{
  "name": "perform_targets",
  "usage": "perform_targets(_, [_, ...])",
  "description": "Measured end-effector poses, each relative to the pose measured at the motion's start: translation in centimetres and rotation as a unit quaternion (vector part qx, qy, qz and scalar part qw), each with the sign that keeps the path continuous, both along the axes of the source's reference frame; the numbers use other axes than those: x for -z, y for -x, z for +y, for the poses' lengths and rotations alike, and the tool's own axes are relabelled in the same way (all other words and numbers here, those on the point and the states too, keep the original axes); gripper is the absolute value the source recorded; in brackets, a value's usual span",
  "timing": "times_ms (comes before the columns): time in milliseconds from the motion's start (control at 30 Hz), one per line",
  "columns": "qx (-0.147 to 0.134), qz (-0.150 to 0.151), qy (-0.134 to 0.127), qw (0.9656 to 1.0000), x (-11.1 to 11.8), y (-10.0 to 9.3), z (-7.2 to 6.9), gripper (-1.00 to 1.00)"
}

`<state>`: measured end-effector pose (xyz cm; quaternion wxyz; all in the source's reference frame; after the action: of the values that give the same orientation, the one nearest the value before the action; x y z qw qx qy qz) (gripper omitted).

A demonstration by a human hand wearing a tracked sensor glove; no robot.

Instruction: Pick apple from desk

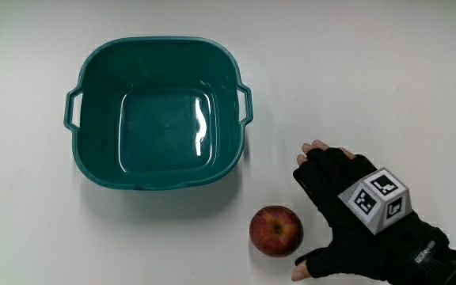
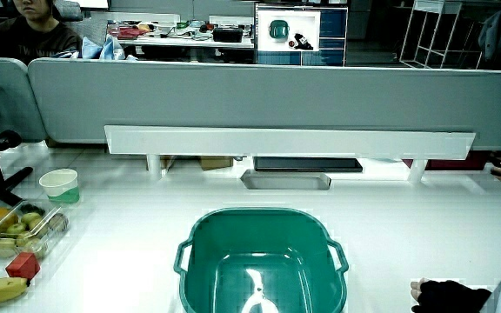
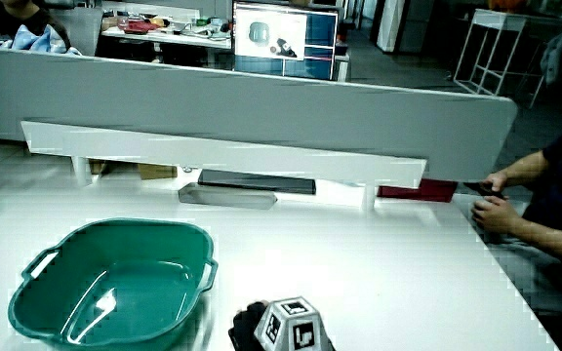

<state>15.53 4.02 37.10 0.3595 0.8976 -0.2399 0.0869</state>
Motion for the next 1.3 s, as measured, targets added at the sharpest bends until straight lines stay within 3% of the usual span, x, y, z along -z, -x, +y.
perform_targets(167, [0.004,0.0,0.023,0.9997,-1.3,0.7,0.2,0.0])
perform_targets(200, [0.006,0.01,0.017,0.9998,-1.6,0.9,0.2,0.0])
perform_targets(300, [0.018,0.001,0.036,0.9992,-2.0,1.8,0.4,0.0])
perform_targets(400, [0.03,0.013,0.031,0.999,-2.4,2.5,0.6,0.0])
perform_targets(467, [0.038,0.012,0.044,0.9983,-2.7,2.9,0.7,0.0])
perform_targets(667, [0.046,0.015,0.049,0.9976,-3.4,3.7,0.9,0.0])
perform_targets(800, [0.05,-0.003,0.055,0.9972,-3.5,3.8,0.9,0.0])
perform_targets(1300, [0.045,-0.032,0.036,0.9978,-3.9,3.8,0.7,0.5])
